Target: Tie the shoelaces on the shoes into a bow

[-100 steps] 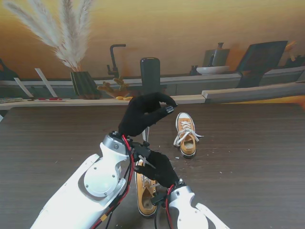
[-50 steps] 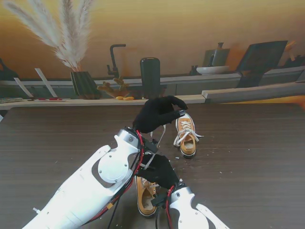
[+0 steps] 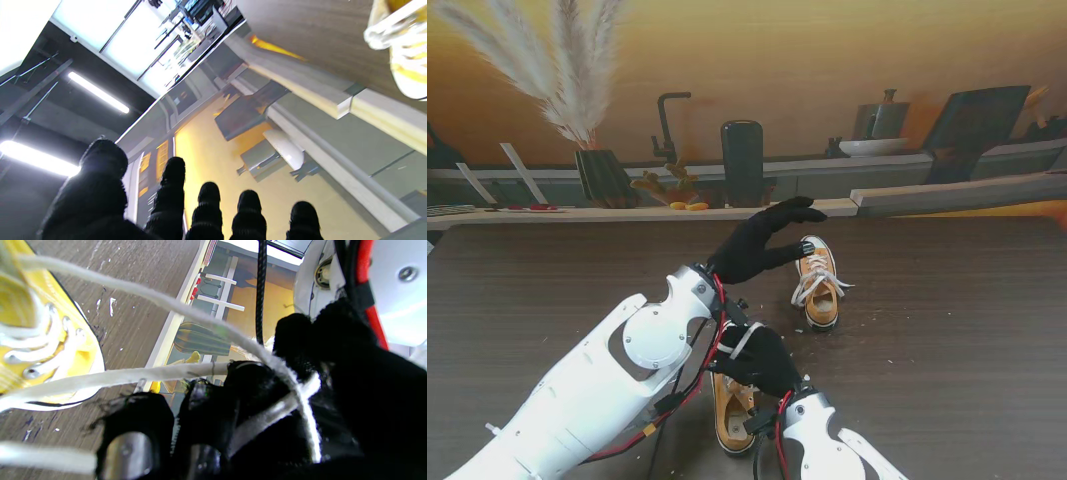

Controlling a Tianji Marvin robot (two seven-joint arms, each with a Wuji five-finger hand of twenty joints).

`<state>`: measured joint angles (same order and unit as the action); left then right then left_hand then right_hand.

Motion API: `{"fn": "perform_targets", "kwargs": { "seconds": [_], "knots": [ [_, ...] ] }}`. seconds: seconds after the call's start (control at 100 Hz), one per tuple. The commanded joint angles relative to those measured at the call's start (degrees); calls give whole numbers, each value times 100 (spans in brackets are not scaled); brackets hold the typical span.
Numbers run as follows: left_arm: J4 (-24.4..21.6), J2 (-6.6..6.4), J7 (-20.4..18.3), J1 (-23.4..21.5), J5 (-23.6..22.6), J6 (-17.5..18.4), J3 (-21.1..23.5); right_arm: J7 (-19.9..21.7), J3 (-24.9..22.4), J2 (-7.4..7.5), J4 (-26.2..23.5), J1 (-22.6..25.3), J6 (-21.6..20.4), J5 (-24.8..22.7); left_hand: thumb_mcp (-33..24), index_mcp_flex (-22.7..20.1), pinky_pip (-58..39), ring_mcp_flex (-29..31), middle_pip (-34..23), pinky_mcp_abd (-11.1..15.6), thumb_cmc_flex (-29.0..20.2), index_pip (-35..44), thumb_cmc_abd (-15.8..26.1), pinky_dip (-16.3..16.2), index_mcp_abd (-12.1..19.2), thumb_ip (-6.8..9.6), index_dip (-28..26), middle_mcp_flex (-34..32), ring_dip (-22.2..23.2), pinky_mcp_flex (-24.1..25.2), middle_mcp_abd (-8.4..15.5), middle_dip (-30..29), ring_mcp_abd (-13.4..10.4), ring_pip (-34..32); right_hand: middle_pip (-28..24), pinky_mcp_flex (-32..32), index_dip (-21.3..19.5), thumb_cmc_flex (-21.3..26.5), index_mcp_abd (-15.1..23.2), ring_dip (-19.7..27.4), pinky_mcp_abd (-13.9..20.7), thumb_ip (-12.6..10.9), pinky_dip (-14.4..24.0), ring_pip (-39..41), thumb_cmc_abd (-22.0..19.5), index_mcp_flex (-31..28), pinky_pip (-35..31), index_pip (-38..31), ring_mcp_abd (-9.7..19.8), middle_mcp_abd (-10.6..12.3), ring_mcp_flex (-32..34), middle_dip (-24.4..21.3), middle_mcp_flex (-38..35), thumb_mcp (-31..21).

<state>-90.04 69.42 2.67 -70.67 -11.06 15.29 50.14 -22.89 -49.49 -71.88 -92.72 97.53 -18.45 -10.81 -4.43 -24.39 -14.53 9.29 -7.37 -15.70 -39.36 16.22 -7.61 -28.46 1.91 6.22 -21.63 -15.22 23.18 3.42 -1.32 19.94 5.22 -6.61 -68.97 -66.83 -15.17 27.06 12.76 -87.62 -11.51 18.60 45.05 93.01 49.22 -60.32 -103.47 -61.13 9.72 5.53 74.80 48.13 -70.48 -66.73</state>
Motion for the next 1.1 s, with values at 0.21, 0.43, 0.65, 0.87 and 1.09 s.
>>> {"fn": "perform_targets", "kwargs": {
  "seconds": [0.21, 0.43, 0.65, 0.87, 1.09],
  "knots": [
    [-347, 97, 1049, -619, 67, 209, 523, 13, -2, -14, -5, 55, -85, 101, -97, -205, 137, 715, -196, 84, 2, 249, 19, -806, 133, 174, -38, -677, 244, -622, -151, 121, 164, -123, -67, -145, -182, 147, 252, -233, 110, 78, -48, 77, -147, -166, -1508, -30, 736, -463, 6, 107, -467, -77],
    [-875, 5, 1553, -1840, -473, 845, 1538, -161, -81, -21, -183, 172, -65, -48, -441, -951, -205, 1756, -666, -295, -71, 799, -118, -1207, 148, 162, -181, -1781, 580, -1448, -170, 337, 376, -658, 13, -132, -81, 128, 9, -233, -29, 17, -75, 24, -409, -4, -1436, 56, 614, -514, -10, 34, -439, -57],
    [-851, -70, 1643, -2945, -679, 1353, 2393, -287, -138, 3, -365, 258, 86, -350, -995, -1162, -580, 2089, -890, -374, -209, 1025, -503, -1499, 224, 93, -283, -2231, 743, -1655, -154, 483, 428, -1139, 25, -124, -23, 105, -206, -233, -120, -71, -78, 8, -725, 146, -1418, 101, 531, -547, -17, -13, -463, -40],
    [-418, -306, 549, -3481, -145, 1921, 2665, -345, -121, 5, -379, 251, 154, -478, -1637, -781, -1229, 1791, -595, -272, -4, 386, -734, -1300, 30, 391, 71, -1775, 620, -1085, -112, 382, 372, -984, 17, -124, -20, 126, -236, -233, -160, -107, -61, 29, -777, 152, -1442, 91, 490, -548, -8, -38, -528, -37],
    [-88, -491, -149, -3455, 159, 2227, 2425, -426, -138, 19, -399, 273, 198, -682, -1730, -353, -1150, 1474, -331, -105, 32, -162, -1115, -1041, -252, 317, 401, -1241, 554, -792, -69, 281, 248, -713, 22, -133, -14, 133, -252, -233, -152, -112, -24, 88, -766, 146, -1498, 76, 543, -553, 3, -65, -625, -57]
  ]
}}
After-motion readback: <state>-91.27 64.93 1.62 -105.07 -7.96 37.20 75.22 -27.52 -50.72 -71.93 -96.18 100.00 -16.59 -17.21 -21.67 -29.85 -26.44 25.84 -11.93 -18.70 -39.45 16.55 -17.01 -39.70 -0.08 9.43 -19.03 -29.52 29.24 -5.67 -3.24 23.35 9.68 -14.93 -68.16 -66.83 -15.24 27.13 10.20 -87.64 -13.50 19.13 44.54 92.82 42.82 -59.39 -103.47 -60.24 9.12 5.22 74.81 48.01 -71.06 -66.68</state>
